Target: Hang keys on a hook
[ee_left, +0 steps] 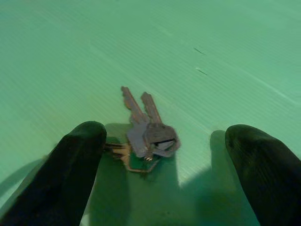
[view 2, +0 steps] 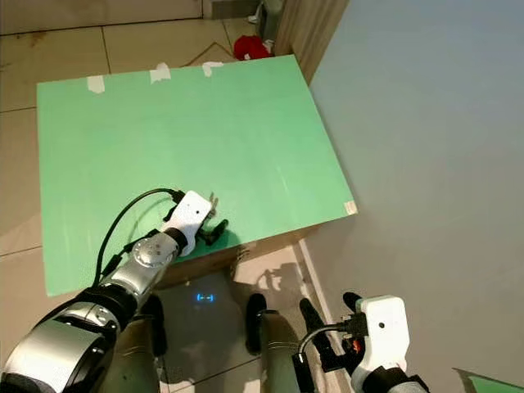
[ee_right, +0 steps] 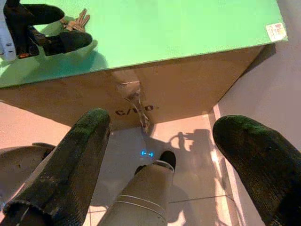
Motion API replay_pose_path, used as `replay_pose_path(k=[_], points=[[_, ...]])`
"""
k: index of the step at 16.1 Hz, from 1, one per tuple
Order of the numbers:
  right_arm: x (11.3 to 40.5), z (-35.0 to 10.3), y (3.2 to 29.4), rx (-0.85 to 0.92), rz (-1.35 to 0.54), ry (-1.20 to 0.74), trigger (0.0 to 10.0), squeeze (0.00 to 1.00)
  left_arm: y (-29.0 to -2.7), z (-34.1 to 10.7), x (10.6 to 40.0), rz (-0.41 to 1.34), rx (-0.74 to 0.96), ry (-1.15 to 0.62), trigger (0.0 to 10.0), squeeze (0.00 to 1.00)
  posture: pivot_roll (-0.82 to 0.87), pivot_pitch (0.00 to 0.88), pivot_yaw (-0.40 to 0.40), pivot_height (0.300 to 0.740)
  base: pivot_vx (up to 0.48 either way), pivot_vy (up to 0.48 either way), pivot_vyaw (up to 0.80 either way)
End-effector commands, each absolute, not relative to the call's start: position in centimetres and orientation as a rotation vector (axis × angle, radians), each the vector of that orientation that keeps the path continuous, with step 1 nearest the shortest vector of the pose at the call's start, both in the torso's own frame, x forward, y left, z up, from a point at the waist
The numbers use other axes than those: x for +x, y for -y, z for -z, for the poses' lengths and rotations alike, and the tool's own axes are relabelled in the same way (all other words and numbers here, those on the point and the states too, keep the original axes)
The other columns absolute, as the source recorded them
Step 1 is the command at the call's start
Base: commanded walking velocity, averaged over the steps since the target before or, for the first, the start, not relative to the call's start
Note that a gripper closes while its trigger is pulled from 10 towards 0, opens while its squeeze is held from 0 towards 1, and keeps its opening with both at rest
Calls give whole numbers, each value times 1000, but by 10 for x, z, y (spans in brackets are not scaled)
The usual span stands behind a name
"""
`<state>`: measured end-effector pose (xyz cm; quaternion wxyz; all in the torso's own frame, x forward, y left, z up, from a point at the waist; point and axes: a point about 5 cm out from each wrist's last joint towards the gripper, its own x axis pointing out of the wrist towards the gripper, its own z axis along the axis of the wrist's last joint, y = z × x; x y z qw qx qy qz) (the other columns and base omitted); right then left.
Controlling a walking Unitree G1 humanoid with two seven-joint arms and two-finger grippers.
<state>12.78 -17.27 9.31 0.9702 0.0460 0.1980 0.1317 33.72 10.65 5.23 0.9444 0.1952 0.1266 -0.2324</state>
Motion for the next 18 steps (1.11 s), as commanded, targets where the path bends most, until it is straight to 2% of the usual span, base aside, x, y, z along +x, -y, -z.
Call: replay_pose_path(k=[1, 5, 6, 7, 8, 9, 10, 11, 18], points=[[121, -89, 175, 92, -246, -445, 10000, 0, -100, -40, 328, 503, 411, -294, 10000, 0, -370, 412, -125, 740, 0, 0, 0], [122, -89, 175, 95, -242, -447, 10000, 0, -91, -31, 318, 542, 403, -309, 10000, 0, -365, 413, -124, 740, 0, 0, 0], [122, -88, 174, 96, -243, -449, 10000, 0, -89, -27, 315, 548, 408, -319, 7490, 0, -361, 413, -126, 740, 0, 0, 0], [122, -87, 174, 99, -244, -453, 10000, 0, -92, -22, 312, 501, 442, -337, 3373, 0, -359, 413, -127, 740, 0, 0, 0], [122, -87, 174, 100, -244, -454, 10000, 0, -95, -19, 311, 473, 446, -356, 1686, 0, -359, 413, -127, 740, 0, 0, 0], [122, -87, 174, 101, -244, -455, 10000, 0, -98, -16, 310, 445, 452, -371, 2902, 0, -357, 412, -127, 740, 0, 0, 0], [122, -86, 174, 102, -244, -456, 10000, 0, -101, -15, 310, 428, 457, -375, 2549, 0, -357, 412, -127, 740, 0, 0, 0], [122, -85, 175, 102, -243, -459, 10000, 0, -105, -16, 311, 395, 462, -374, 0, 0, -357, 412, -127, 740, 0, 0, 0], [121, -83, 175, 102, -246, -473, 10000, 0, -108, -19, 314, 362, 457, -359, 0, 0, -353, 416, -132, 740, 0, 0, 0]])
